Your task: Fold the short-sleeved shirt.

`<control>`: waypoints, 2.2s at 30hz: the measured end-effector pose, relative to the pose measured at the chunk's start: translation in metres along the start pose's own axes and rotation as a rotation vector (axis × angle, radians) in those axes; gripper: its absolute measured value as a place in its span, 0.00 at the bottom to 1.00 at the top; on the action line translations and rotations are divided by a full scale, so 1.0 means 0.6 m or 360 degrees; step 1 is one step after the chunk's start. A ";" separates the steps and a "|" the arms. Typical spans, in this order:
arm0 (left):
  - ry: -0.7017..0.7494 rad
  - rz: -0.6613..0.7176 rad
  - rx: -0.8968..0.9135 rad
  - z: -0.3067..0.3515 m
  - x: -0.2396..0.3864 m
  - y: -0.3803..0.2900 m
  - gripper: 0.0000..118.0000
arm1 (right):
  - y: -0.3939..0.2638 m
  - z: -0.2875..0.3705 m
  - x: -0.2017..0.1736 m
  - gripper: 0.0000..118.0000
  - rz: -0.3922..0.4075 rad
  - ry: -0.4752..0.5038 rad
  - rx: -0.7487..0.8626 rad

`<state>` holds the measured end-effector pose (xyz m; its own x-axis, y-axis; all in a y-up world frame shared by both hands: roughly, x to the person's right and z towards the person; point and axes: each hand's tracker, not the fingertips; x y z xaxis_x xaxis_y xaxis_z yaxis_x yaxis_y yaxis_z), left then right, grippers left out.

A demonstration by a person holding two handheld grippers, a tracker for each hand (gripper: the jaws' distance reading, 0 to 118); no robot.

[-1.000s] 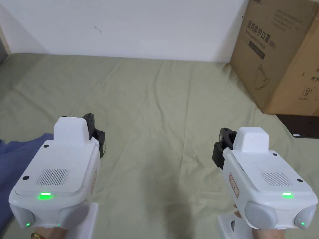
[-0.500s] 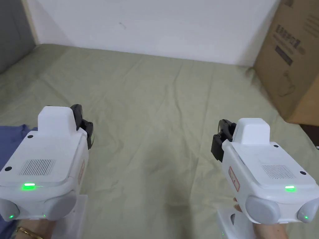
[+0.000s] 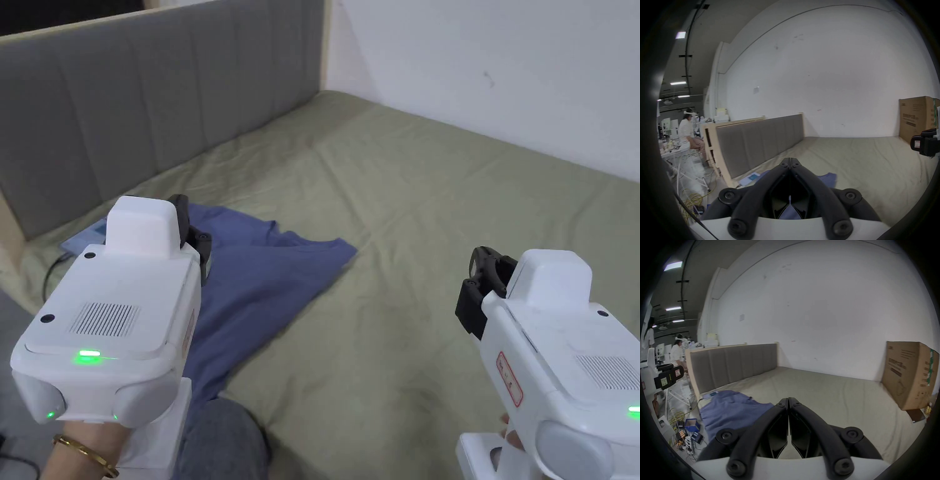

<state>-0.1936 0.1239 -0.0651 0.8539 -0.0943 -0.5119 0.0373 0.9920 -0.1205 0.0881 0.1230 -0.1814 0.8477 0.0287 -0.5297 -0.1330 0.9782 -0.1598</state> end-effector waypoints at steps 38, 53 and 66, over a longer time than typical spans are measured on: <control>-0.0512 -0.0194 -0.1688 -0.573 0.084 -0.184 1.00 | -0.019 -0.114 0.005 0.00 0.0063 -0.0037 -0.0235; -0.0500 -0.0099 -0.1743 -0.593 0.106 -0.213 0.00 | -0.061 -0.115 0.029 0.00 0.0023 -0.0075 -0.0379; -0.0284 0.0391 -0.1098 -0.425 -0.019 -0.048 0.00 | -0.021 -0.006 0.031 0.00 0.0035 -0.0100 -0.0216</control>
<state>-0.3366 0.0748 -0.2728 0.8690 0.1959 -0.4543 -0.4485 0.6997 -0.5562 0.1037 0.1106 -0.1925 0.8737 0.0670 -0.4819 -0.2166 0.9404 -0.2621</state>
